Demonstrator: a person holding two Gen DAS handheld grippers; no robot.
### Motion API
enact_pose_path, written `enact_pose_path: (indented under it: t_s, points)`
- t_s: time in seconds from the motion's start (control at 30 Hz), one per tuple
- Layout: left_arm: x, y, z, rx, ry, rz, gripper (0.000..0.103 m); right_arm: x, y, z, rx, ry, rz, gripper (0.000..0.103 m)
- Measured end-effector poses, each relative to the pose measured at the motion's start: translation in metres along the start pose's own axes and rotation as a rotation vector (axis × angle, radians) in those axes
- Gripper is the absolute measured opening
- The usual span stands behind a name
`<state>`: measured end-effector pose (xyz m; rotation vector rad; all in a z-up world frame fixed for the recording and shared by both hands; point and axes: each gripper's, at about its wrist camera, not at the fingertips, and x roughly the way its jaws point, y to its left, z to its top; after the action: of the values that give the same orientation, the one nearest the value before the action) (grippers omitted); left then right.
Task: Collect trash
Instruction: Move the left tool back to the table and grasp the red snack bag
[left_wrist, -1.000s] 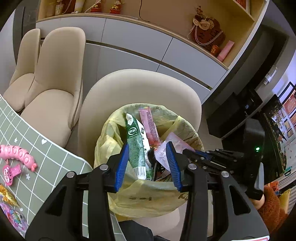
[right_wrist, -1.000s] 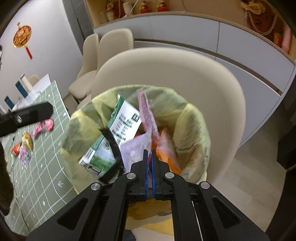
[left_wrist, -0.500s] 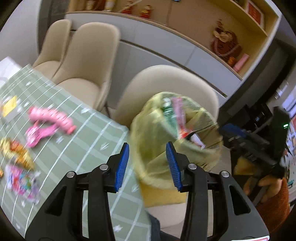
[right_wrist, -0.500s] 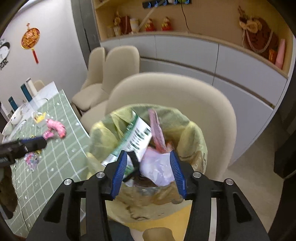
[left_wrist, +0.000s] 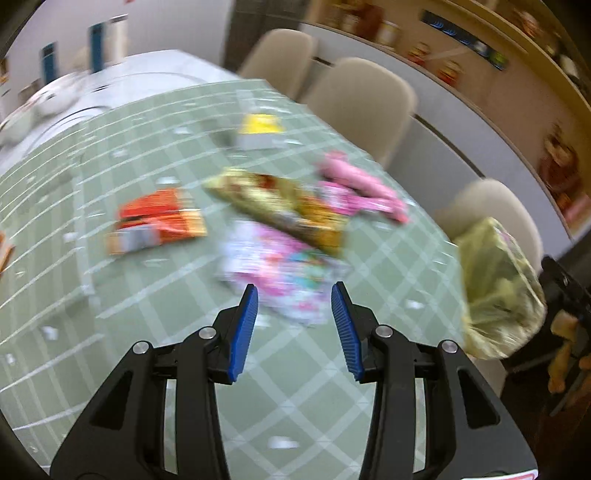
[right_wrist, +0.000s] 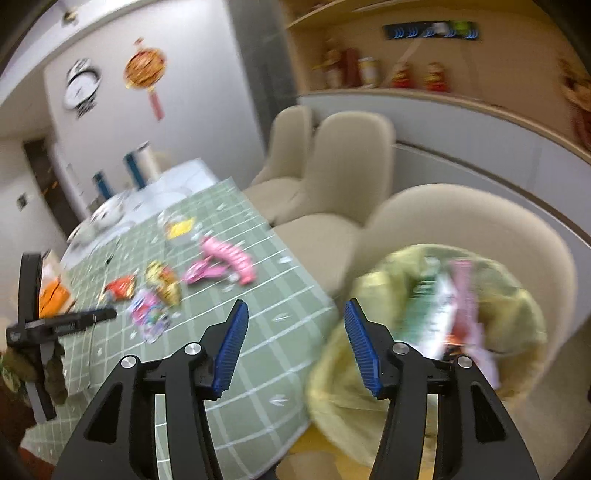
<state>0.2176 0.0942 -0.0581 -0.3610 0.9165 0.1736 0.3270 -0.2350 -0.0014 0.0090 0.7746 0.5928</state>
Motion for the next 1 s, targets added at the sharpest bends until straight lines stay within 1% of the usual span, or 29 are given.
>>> enact_pose_path:
  t_s: [0.07,0.13,0.23,0.3,0.4,0.5,0.6,0.67,0.77,0.8,0.87,0.9,1.0]
  points:
    - [0.002,0.023,0.005,-0.024,-0.013,0.024,0.040,0.016,0.020,-0.002,-0.042,0.029,0.050,0.051]
    - [0.008,0.047,0.016,-0.044,-0.032,0.027,0.040,0.031,0.041,-0.006,-0.077,0.056,0.056,0.051]
    - [0.020,0.070,0.036,-0.035,-0.046,0.042,0.040,0.050,0.058,-0.013,-0.112,0.107,0.086,0.051]
    - [0.034,0.082,0.051,-0.016,-0.043,0.070,0.040,0.059,0.067,-0.018,-0.133,0.131,0.083,0.051]
    - [0.052,0.099,0.068,-0.005,-0.038,0.139,0.040,0.069,0.074,-0.024,-0.153,0.152,0.072,0.051]
    - [0.067,0.116,0.074,-0.042,-0.008,0.146,0.040,0.077,0.077,-0.028,-0.177,0.169,0.034,0.051]
    - [0.073,0.121,0.067,-0.074,0.026,0.123,0.040,0.085,0.083,-0.027,-0.202,0.181,0.062,0.051]
    - [0.069,0.117,0.054,-0.101,0.054,0.096,0.040,0.093,0.094,-0.024,-0.237,0.183,0.098,0.051]
    - [0.057,0.106,0.035,-0.129,0.062,0.076,0.040,0.105,0.109,-0.014,-0.278,0.170,0.130,0.051]
    - [0.053,0.102,0.029,-0.133,0.063,0.067,0.040,0.114,0.115,-0.008,-0.285,0.172,0.160,0.051]
    - [0.043,0.095,0.014,-0.161,0.078,0.030,0.040,0.126,0.124,0.000,-0.297,0.177,0.196,0.051]
    - [0.038,0.093,0.006,-0.187,0.093,-0.003,0.040,0.133,0.129,0.005,-0.308,0.176,0.205,0.051]
    - [0.027,0.084,-0.013,-0.208,0.115,-0.055,0.040,0.156,0.151,0.018,-0.377,0.177,0.220,0.051]
